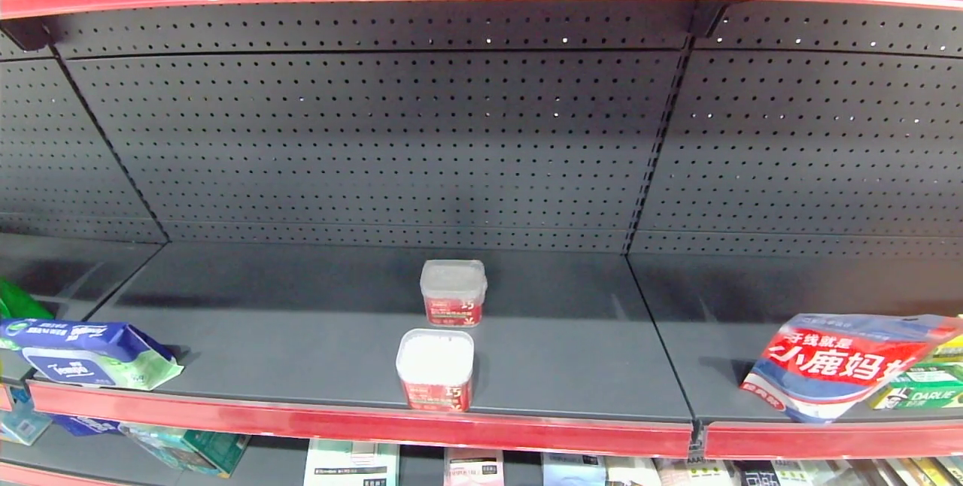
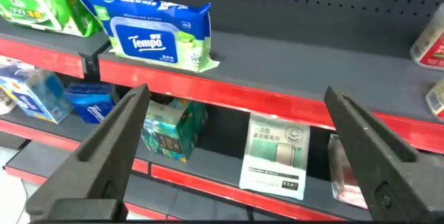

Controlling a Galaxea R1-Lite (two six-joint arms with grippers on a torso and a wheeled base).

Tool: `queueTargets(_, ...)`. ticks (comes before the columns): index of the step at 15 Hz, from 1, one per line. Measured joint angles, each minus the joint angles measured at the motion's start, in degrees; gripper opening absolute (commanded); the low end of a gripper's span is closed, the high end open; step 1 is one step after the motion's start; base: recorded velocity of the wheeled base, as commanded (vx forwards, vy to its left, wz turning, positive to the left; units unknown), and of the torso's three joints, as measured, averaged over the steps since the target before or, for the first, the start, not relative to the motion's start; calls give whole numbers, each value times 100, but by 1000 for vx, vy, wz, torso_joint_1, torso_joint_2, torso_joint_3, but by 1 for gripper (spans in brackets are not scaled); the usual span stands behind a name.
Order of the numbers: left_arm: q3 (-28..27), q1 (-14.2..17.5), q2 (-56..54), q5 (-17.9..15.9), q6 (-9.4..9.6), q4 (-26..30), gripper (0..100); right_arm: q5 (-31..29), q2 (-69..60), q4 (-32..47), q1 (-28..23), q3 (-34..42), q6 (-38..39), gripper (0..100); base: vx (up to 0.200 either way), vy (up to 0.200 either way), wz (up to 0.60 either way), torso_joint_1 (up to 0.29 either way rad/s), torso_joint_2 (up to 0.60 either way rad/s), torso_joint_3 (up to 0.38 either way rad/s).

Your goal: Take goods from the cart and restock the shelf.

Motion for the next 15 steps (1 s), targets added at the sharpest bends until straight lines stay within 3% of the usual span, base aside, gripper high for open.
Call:
queueTargets(4,5,0,-5,-2,-2,5,100,0,0,0,0,0,0,100,0,0,0,0,0,0)
queueTargets(10,5,-2,-5,-7,0,9,100,0,0,0,0,0,-6,100,-200,0,0,3,3,-2)
queueTargets(15,5,0,-5,-10,0,9,100,2,0,1,0,0,-15,100,0,0,0,0,0,0)
